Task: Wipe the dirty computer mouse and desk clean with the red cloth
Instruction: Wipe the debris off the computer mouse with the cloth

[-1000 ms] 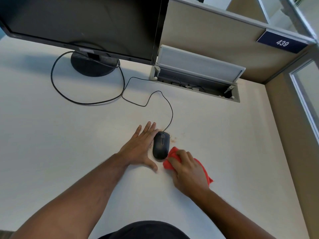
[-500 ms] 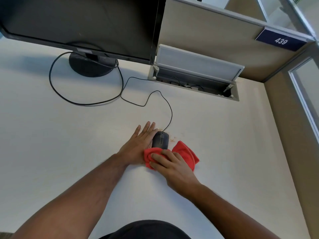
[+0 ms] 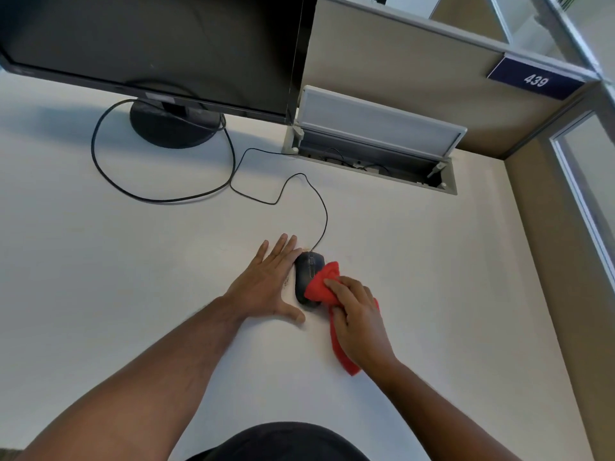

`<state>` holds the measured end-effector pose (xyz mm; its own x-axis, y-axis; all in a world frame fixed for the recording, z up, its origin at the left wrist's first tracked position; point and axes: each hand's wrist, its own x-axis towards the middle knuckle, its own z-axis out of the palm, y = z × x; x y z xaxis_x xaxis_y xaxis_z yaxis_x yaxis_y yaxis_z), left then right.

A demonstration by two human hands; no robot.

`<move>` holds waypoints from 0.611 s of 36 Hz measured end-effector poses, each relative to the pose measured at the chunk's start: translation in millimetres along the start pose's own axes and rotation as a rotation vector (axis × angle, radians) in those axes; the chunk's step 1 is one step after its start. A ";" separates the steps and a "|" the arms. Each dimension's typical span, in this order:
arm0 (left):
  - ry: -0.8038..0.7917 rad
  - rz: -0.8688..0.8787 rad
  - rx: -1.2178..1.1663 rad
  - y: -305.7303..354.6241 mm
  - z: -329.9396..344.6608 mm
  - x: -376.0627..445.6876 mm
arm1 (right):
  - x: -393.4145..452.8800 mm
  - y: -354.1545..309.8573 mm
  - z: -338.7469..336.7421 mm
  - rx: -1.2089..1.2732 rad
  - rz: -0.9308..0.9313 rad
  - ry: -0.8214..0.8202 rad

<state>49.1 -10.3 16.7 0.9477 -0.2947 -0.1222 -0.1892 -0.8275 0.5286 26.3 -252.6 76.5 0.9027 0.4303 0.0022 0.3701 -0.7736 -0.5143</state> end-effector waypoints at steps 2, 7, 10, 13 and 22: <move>0.003 -0.012 -0.020 0.4 0.6 0.7 | -6.7 2.2 1.1 -0.076 -0.088 -0.055; 0.017 -0.017 -0.025 0.0 1.4 1.5 | -10.3 16.1 -11.3 -0.170 -0.252 -0.183; 0.014 -0.024 -0.040 1.6 -0.2 0.7 | -3.1 25.6 -20.1 -0.240 -0.269 -0.186; 0.027 -0.020 -0.029 1.5 0.9 0.3 | 7.2 25.1 -22.4 -0.134 -0.142 0.007; 0.069 -0.005 0.003 -2.2 6.3 0.9 | 27.5 13.3 -3.2 -0.256 -0.451 -0.126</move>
<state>48.8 -11.7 10.2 0.9641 -0.2569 -0.0671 -0.1847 -0.8304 0.5257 56.8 -252.6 72.5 0.6142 0.7866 0.0631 0.7710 -0.5811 -0.2605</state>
